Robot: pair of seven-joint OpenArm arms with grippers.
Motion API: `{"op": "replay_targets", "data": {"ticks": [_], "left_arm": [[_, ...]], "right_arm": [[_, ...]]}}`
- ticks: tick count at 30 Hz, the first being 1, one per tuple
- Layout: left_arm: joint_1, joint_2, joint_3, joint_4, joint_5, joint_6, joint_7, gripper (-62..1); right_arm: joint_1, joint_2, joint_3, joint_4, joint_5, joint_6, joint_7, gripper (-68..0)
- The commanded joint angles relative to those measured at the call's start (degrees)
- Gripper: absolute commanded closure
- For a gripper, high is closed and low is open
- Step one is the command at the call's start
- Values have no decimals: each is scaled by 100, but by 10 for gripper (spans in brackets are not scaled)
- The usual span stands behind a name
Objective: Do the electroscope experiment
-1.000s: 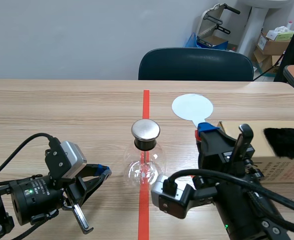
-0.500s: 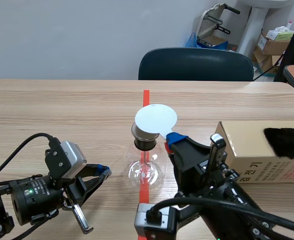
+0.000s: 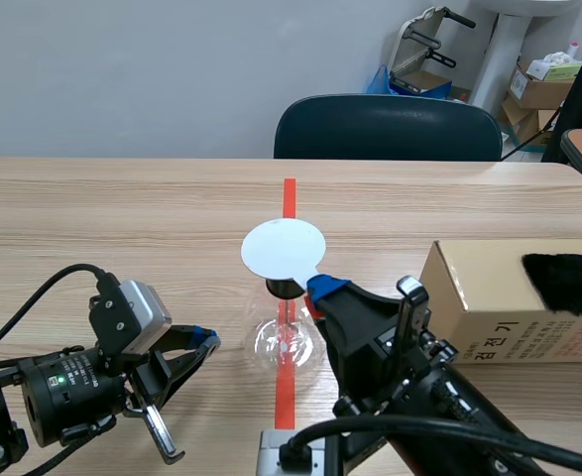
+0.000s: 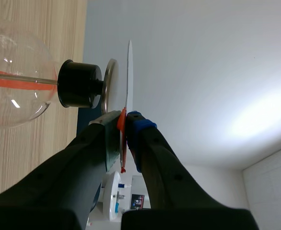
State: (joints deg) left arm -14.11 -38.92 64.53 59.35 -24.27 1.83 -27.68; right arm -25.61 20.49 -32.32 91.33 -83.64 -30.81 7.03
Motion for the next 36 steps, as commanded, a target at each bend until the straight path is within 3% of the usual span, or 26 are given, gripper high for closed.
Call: {"op": "replay_targets", "data": {"ticks": [1,18,29,36], "left_arm": [[-2,15,-26,90,9,15,-83,-26],[-2,15,-26,90,9,39,-81,-26],[-2,13,-26,90,7,39,57,-26],[-2,15,-26,85,7,39,68,-26]], "right_arm": [[52,33,52,44,-6,-57,-9,-8],[20,98,52,44,-6,-109,-109,-8],[-149,258,127,4,-6,-673,-570,-8],[-234,273,424,-133,33,-780,-750,-8]]}}
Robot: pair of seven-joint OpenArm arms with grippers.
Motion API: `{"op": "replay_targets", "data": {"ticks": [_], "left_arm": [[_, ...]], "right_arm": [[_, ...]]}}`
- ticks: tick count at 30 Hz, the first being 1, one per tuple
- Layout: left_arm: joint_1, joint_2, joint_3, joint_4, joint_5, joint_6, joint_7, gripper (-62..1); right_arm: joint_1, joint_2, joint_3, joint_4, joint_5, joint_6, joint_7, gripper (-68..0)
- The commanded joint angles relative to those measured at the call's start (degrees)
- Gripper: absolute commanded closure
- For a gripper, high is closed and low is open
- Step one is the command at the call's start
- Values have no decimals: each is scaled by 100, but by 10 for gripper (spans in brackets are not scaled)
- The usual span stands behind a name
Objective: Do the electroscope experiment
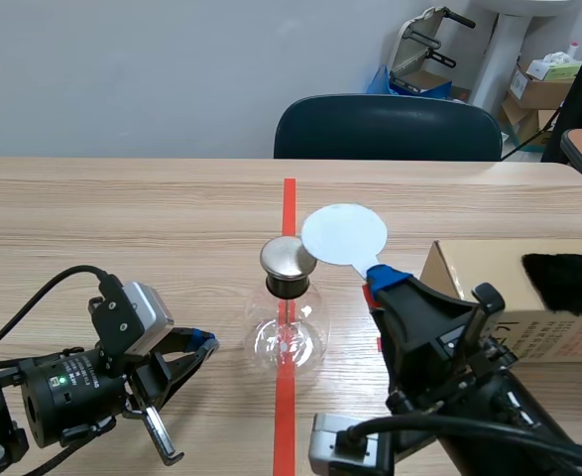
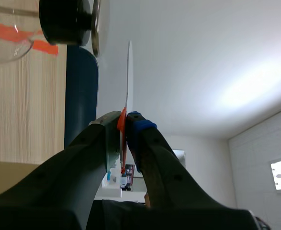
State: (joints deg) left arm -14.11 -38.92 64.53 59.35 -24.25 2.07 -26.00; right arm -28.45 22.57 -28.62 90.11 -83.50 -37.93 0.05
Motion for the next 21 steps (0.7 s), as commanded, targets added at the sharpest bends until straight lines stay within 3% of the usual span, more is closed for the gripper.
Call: {"op": "replay_targets", "data": {"ticks": [1,7,12,21], "left_arm": [[-2,15,-26,85,4,15,-101,-26],[-2,15,-26,85,4,15,-107,-26],[-4,17,-26,85,4,15,-125,-26],[-2,17,-26,85,4,13,-122,-26]], "right_arm": [[50,66,103,-52,57,-68,-72,-8],[70,61,326,-251,302,-221,-103,-8],[81,57,352,-254,492,-693,-343,-8],[81,59,350,-254,835,-693,-979,-8]]}}
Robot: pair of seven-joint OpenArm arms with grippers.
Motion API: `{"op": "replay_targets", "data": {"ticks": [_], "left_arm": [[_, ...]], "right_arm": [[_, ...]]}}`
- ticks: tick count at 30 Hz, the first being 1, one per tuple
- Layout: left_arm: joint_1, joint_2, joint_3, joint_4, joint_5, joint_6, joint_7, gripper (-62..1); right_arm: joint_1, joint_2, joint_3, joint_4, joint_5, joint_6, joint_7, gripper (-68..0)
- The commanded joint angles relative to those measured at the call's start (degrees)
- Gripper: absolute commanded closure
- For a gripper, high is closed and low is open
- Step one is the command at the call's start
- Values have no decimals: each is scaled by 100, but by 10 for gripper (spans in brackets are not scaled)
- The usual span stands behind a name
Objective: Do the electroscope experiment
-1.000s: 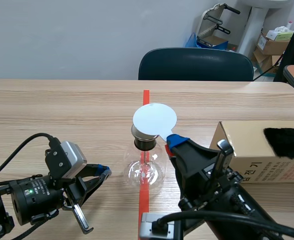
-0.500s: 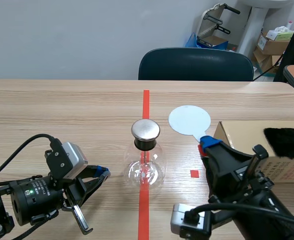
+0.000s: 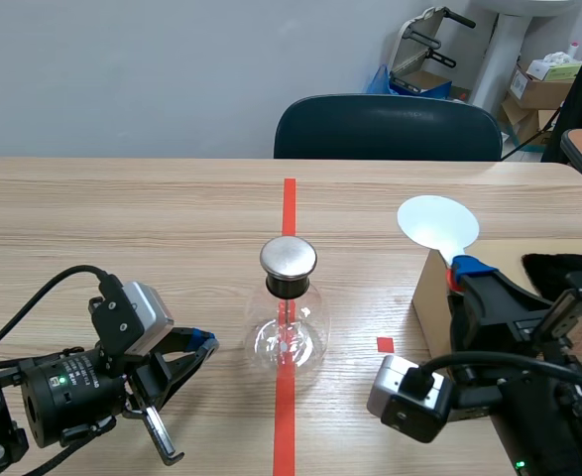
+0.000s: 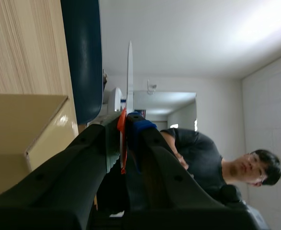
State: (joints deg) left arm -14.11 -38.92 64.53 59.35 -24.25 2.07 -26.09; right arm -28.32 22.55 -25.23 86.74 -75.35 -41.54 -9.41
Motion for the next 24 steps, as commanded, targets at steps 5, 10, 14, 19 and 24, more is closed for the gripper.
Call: {"op": "replay_targets", "data": {"ticks": [5,10,14,19,24], "left_arm": [[-2,17,-26,85,4,13,-114,-26],[-2,17,-26,85,4,13,-114,-26],[-2,17,-26,85,4,13,-114,-26],[-2,17,-26,85,2,13,-111,-26],[-2,17,-26,85,2,13,-111,-26]], "right_arm": [[68,63,11,83,153,-332,-125,-8],[68,63,11,83,170,-332,-120,-8],[68,63,11,83,170,-332,31,-8],[68,63,11,83,170,-332,518,-8],[68,63,11,83,170,-332,1191,-8]]}}
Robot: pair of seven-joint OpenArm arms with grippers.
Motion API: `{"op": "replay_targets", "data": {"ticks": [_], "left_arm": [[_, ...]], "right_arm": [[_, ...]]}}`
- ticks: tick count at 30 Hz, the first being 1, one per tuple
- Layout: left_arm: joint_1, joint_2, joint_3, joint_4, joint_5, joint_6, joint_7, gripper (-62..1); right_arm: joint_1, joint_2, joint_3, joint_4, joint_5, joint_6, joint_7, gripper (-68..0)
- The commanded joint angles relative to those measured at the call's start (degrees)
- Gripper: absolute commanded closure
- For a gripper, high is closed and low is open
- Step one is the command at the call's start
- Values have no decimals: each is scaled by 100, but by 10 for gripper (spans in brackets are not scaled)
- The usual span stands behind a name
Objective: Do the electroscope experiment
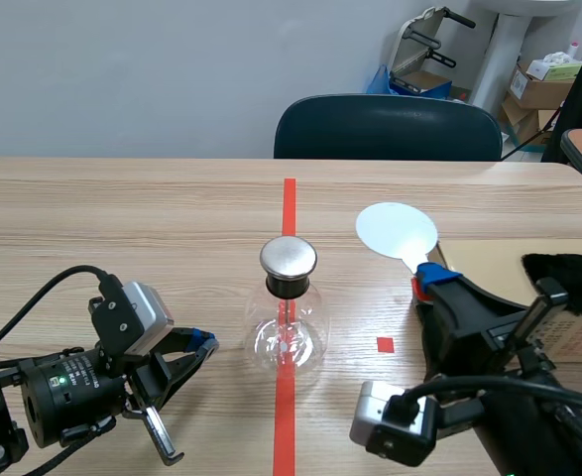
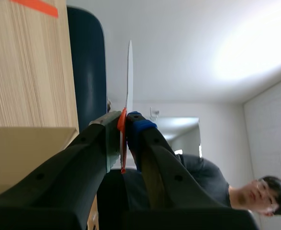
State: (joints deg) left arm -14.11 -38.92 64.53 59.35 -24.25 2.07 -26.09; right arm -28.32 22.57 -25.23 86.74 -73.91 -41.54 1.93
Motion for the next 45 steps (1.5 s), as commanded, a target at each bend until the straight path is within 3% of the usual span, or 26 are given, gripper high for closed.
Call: {"op": "replay_targets", "data": {"ticks": [1,9,18,29,45], "left_arm": [[-2,17,-26,85,2,13,-111,-26],[-2,17,-26,85,2,13,-114,-26],[-2,17,-26,85,2,13,-111,-26],[-2,17,-26,85,2,13,-114,-26],[-2,17,-26,85,2,13,-111,-26]], "right_arm": [[68,61,11,83,26,-332,197,-8],[68,61,11,83,26,-332,1241,-8],[68,59,11,83,72,-280,1803,-8],[68,59,11,83,74,-63,1945,-8],[72,59,11,83,111,-61,1934,-8]]}}
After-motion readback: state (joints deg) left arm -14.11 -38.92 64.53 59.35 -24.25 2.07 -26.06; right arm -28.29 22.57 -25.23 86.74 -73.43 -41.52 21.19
